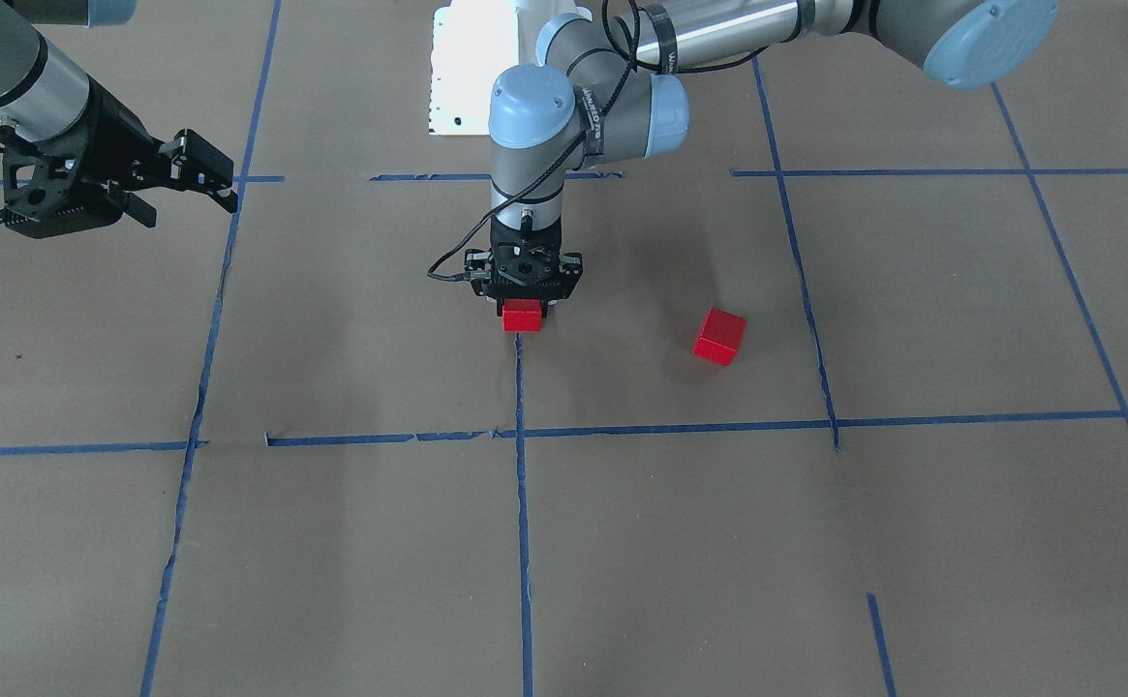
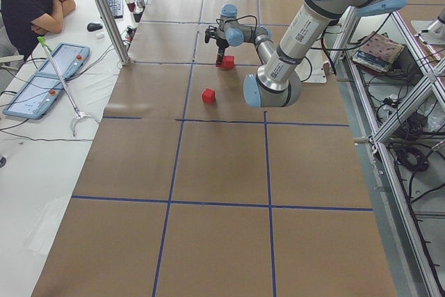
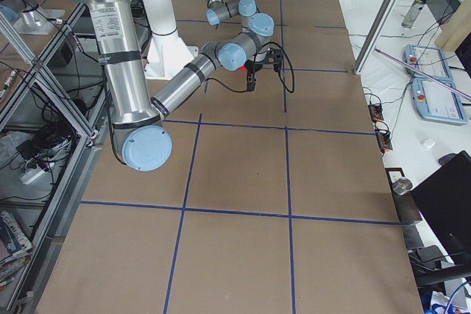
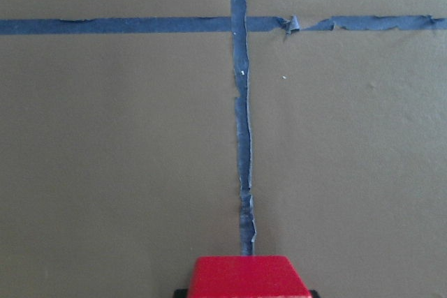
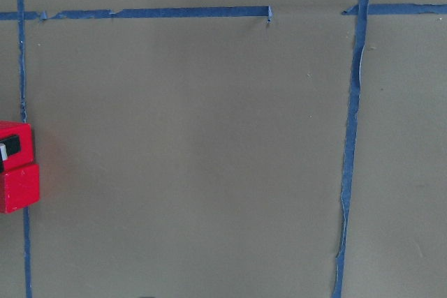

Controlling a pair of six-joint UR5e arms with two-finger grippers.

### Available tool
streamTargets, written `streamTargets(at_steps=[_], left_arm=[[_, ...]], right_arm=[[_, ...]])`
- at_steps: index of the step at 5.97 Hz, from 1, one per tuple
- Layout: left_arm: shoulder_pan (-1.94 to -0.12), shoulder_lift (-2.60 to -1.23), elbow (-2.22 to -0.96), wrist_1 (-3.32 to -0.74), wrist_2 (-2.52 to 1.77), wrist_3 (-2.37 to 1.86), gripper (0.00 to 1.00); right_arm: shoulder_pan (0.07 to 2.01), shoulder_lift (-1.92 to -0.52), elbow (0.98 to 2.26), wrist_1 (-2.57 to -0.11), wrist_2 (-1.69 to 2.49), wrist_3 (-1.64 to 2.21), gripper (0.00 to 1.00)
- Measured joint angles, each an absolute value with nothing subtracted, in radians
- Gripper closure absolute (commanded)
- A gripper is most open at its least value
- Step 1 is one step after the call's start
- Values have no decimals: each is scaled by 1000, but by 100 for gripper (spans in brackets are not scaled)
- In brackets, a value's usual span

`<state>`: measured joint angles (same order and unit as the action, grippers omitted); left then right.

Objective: Form red blocks into L shape at center
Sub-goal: 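Open the left gripper and lift it off the two-cube column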

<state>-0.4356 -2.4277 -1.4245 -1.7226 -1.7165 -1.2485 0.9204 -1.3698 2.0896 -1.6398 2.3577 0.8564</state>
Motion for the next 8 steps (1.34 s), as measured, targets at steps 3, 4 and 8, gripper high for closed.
streamTargets(at_steps=[3,4,8], left_arm=[[-426,-2428,-1424,-1723,-1715,-1249,81],[-423,-2428,-1424,-1723,-1715,-1249,31],[-421,-2427,-1435,-1724,-1714,-1247,0]], right_arm=[[920,-1369,2091,-1640,2358,858,0],[920,-1369,2091,-1640,2358,858,0],[920,-1368,2091,-1640,2358,857,0]])
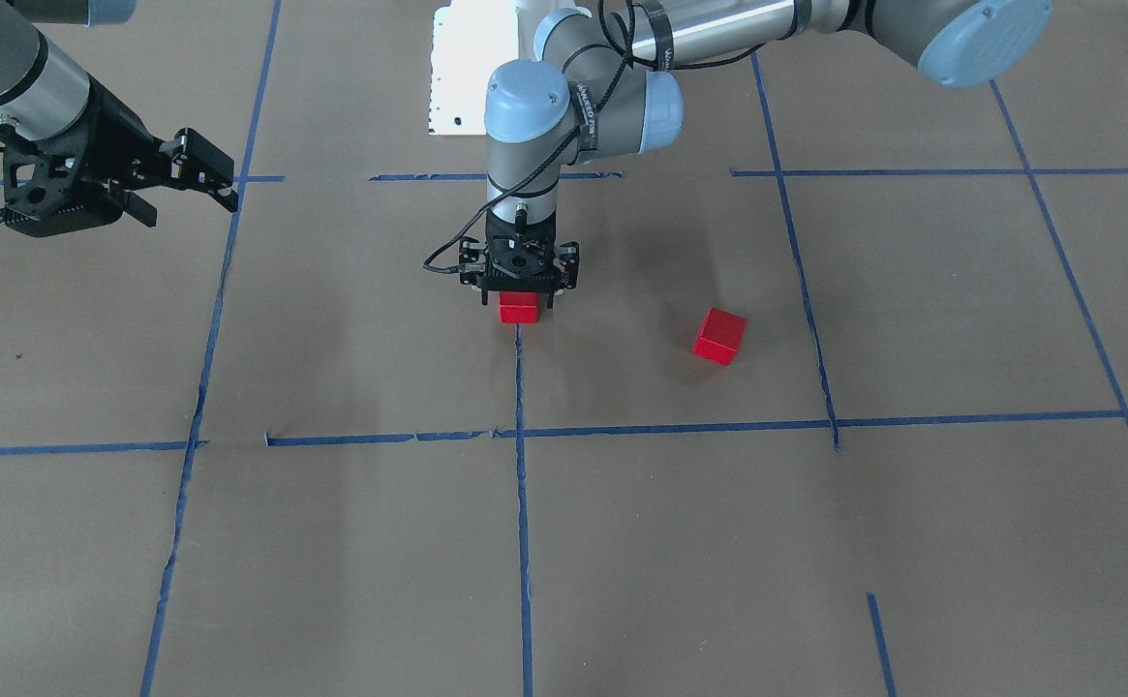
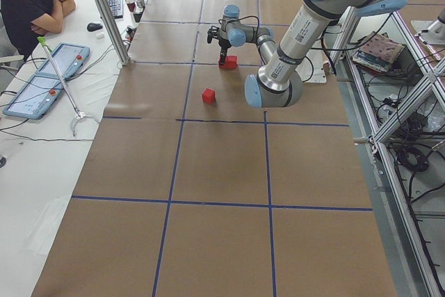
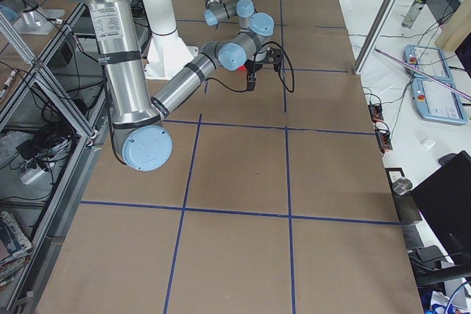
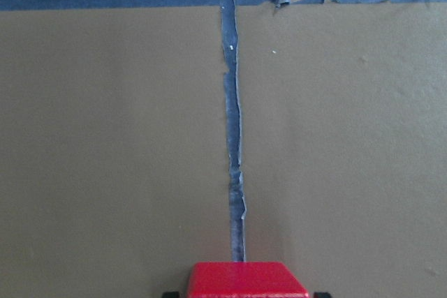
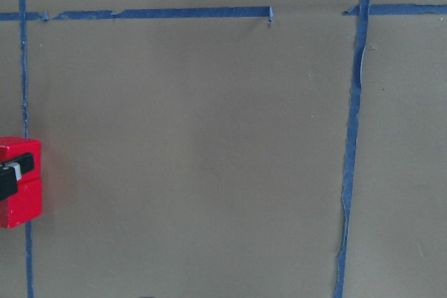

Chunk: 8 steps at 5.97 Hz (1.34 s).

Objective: Form red blocks into L shape at center
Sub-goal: 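Open the left gripper and lift it off the two-cube column, then move the left gripper to the last red cube and grasp it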

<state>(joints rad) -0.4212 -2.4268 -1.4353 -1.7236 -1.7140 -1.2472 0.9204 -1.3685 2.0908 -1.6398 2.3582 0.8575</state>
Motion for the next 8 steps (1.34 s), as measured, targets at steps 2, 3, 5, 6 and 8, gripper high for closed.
streamTargets(at_steps=[2,3,5,6,8], left_arm=[[-434,-2406,-1515,-1722,-1715,-1243,0],[-461,-2358,-1580,-1722,-1717,-1214,0],[-537,-2230,-1694,-1730,-1725,-1025,0],[-588,-2171,-1713,-1752,-1740,-914,0],[-661,-2056,-1694,-1875,-1827,-787,0]], right_arm=[[920,-1368,2094,-1640,2359,857,0],[920,-1368,2096,-1640,2359,857,0],[920,-1369,2098,-1640,2359,857,0],[920,-1370,2098,-1640,2359,858,0],[920,-1370,2098,-1641,2360,861,0]])
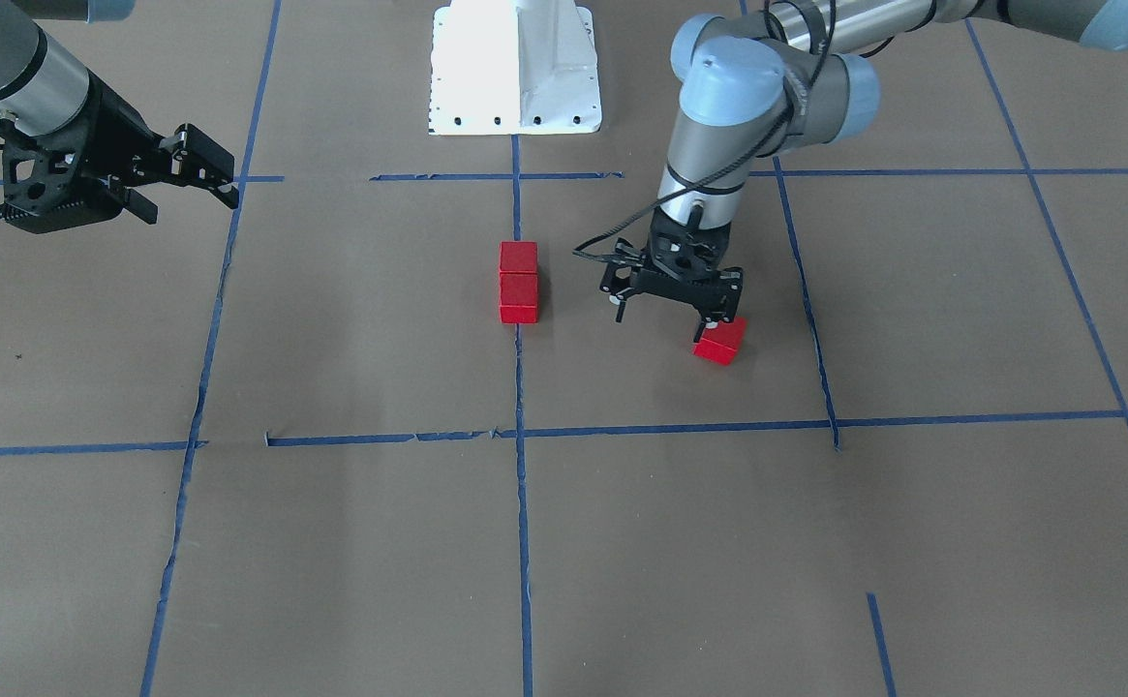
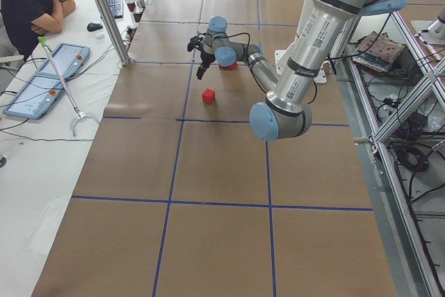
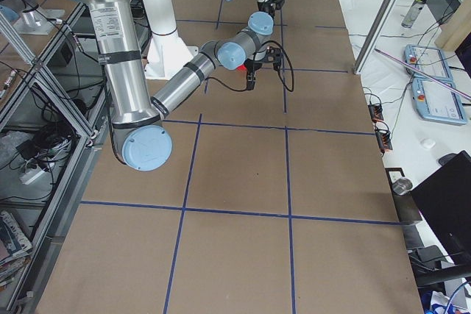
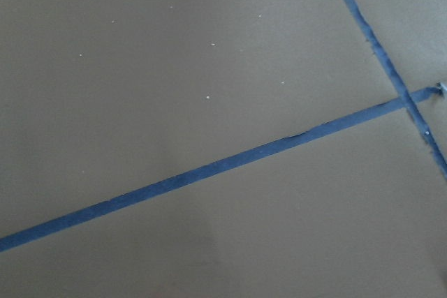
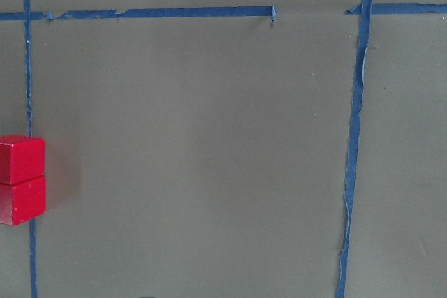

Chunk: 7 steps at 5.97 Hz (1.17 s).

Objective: Form red blocks into L shape at center
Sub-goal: 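Move the left gripper to the last red cube and grasp it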

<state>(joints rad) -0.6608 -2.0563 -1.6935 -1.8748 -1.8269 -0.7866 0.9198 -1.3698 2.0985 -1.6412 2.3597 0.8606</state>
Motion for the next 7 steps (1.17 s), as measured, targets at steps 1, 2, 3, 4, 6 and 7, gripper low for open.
streamTargets(at_steps=[1,2,3,4,6,7], left_arm=[[-666,-2036,-1667,-1901,-1842,-774,0],[-666,-2029,-1648,-1910,-1847,-768,0],[-669,-2025,-1642,-1912,-1850,-763,0],[-670,-2023,-1636,-1913,-1851,-763,0],[-666,-2022,-1621,-1913,-1851,-769,0],[-664,-2022,-1615,-1913,-1852,-769,0]], right_arm=[[919,-1370,2100,-1641,2361,862,0],[919,-1370,2102,-1641,2362,862,0],[918,-1370,2105,-1641,2362,862,0],[917,-1370,2107,-1641,2363,863,0],[914,-1370,2108,-1641,2363,864,0],[912,-1370,2107,-1641,2363,864,0]])
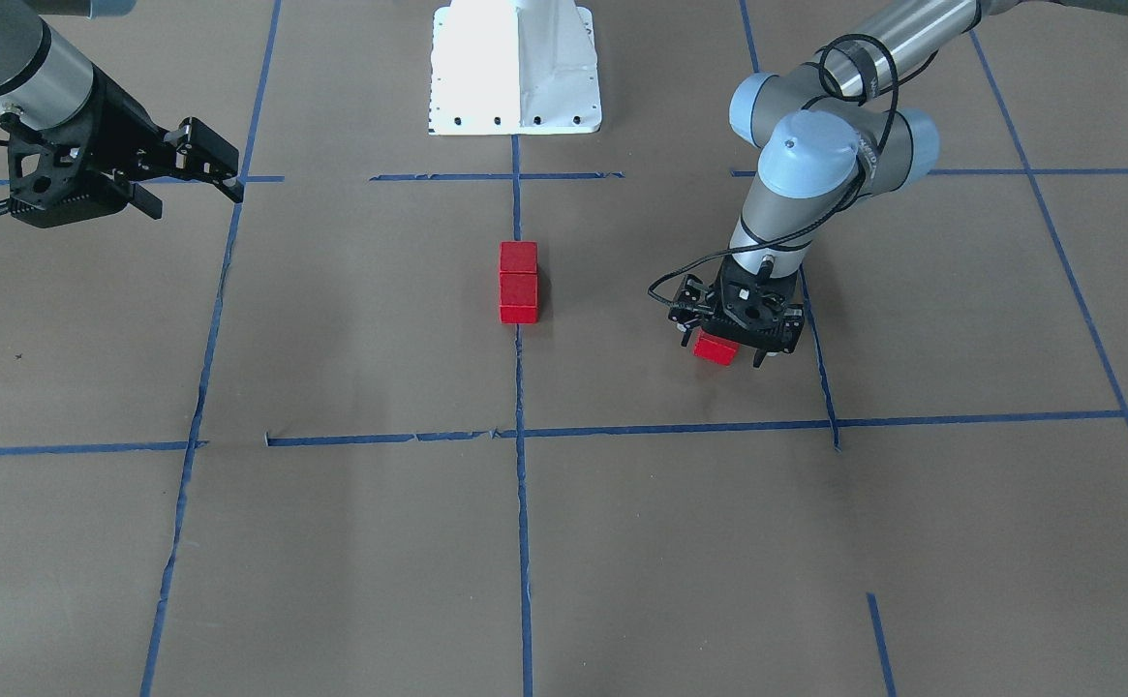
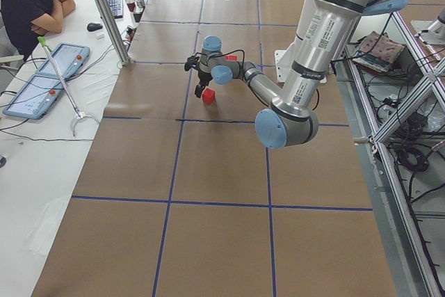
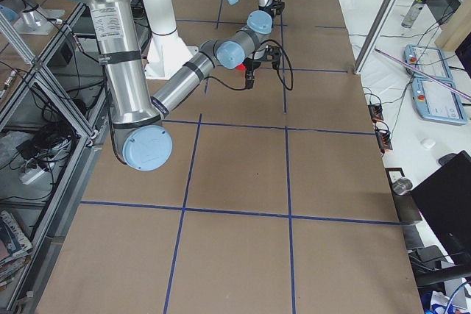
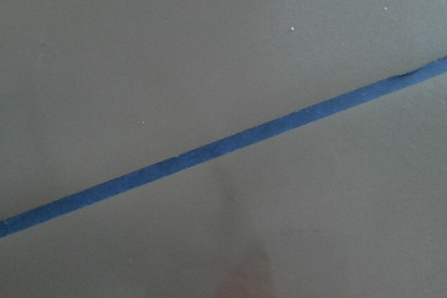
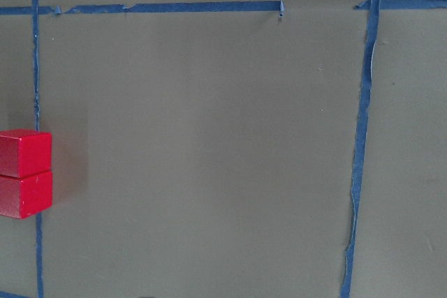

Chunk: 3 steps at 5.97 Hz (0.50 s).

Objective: Form red blocks into L shape at center
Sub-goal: 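Move the left gripper to the last red cube and grasp it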

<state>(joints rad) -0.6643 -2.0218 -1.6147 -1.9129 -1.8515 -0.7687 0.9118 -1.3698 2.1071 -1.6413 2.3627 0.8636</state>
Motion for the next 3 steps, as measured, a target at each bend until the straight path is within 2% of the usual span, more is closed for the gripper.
streamTargets(at_steps=[3], left_arm=[[-659,-2022,-1594,-1912,-1889,-768,3]], right_arm=[[906,-1370,2103,-1641,2362,864,0]])
